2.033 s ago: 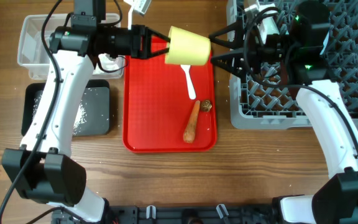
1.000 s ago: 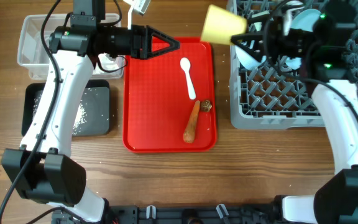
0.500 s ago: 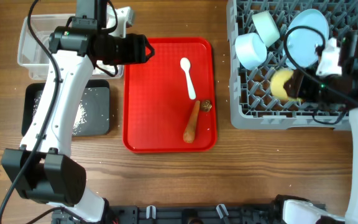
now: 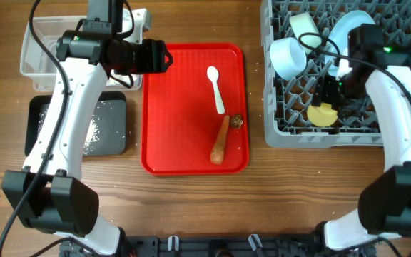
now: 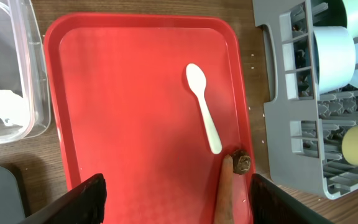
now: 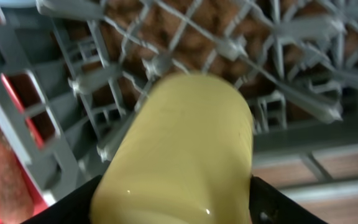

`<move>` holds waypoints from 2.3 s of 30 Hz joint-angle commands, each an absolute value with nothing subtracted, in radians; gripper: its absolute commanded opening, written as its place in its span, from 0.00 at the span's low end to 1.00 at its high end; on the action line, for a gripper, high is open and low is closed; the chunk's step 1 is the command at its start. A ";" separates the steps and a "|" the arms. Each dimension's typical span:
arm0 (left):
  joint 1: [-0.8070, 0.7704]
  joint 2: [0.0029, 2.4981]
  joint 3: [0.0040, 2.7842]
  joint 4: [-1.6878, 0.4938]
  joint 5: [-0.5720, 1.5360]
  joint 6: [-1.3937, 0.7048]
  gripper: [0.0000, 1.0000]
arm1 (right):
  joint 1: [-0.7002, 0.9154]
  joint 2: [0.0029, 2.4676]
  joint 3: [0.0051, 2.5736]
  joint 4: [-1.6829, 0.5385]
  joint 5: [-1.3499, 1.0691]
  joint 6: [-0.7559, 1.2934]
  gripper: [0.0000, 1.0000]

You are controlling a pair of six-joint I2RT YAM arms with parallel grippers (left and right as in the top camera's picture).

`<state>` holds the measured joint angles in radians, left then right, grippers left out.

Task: Sort waste into correct bins and load items into the dishwasher rack
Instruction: 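Place the yellow cup upside down in the rack with the right gripper, then grasp the carrot on the red tray with the left gripper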

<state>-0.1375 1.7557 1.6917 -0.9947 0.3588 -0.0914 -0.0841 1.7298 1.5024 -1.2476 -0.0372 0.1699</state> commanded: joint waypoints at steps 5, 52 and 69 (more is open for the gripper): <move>-0.140 1.750 1.698 -1.008 0.346 -0.083 0.73 | -0.084 1.770 1.494 -1.196 -0.050 0.157 0.75; -0.787 2.140 1.505 -1.059 0.028 -0.121 0.33 | -0.094 1.621 1.739 -1.225 -0.150 0.105 1.00; -0.397 2.094 1.925 -1.480 -0.174 -0.236 0.27 | -0.094 1.621 1.739 -1.220 -0.150 0.104 1.00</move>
